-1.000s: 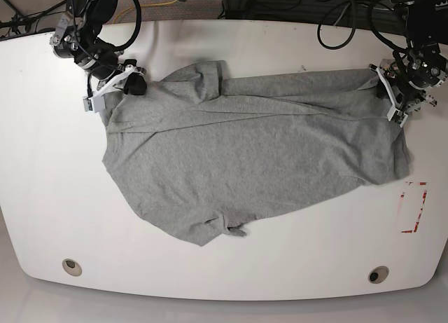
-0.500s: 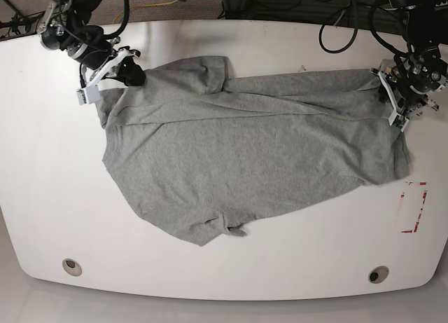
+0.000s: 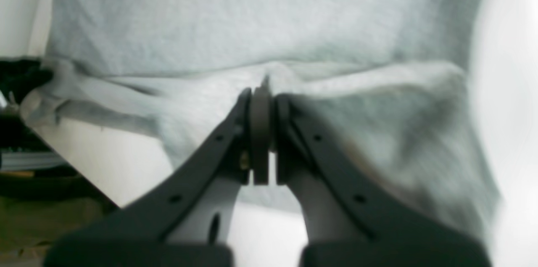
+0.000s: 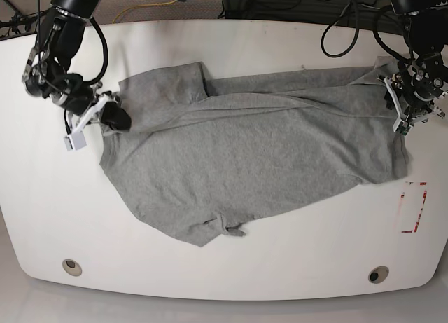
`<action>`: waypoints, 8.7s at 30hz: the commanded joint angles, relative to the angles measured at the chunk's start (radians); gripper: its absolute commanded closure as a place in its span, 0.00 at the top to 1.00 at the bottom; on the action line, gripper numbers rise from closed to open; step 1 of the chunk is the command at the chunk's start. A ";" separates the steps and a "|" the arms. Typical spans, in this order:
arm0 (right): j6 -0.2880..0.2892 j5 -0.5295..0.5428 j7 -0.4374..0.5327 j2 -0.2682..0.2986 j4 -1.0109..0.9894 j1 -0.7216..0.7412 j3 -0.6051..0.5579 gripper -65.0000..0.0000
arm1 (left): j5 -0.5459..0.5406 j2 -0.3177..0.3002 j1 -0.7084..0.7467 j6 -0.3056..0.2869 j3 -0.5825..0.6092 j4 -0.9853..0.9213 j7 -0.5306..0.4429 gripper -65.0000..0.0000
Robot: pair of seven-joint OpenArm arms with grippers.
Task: Fold the T-shirt properly
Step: 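Pull the held shirt corners apart with both grippers to smooth it, then drag the shirt edge with both grippers, then open the grippers, then move both grippers to the shirt's hem corners and grasp them, then lift the hem with both grippers and fold it over toward the collar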
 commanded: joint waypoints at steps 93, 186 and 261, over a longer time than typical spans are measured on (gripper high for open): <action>0.006 -0.237 0.220 0.095 0.133 -0.444 0.157 0.00 | -0.064 -0.018 0.209 0.002 -0.201 0.194 0.169 0.07; 0.038 -0.418 0.653 0.064 -0.800 0.548 -0.502 0.08 | -0.229 -0.084 -0.607 0.238 -0.041 -0.836 -0.338 0.56; 0.047 -0.410 0.154 0.010 0.374 -0.285 -0.049 0.05 | -0.231 -0.052 -0.065 0.003 -0.113 -0.167 -0.144 0.00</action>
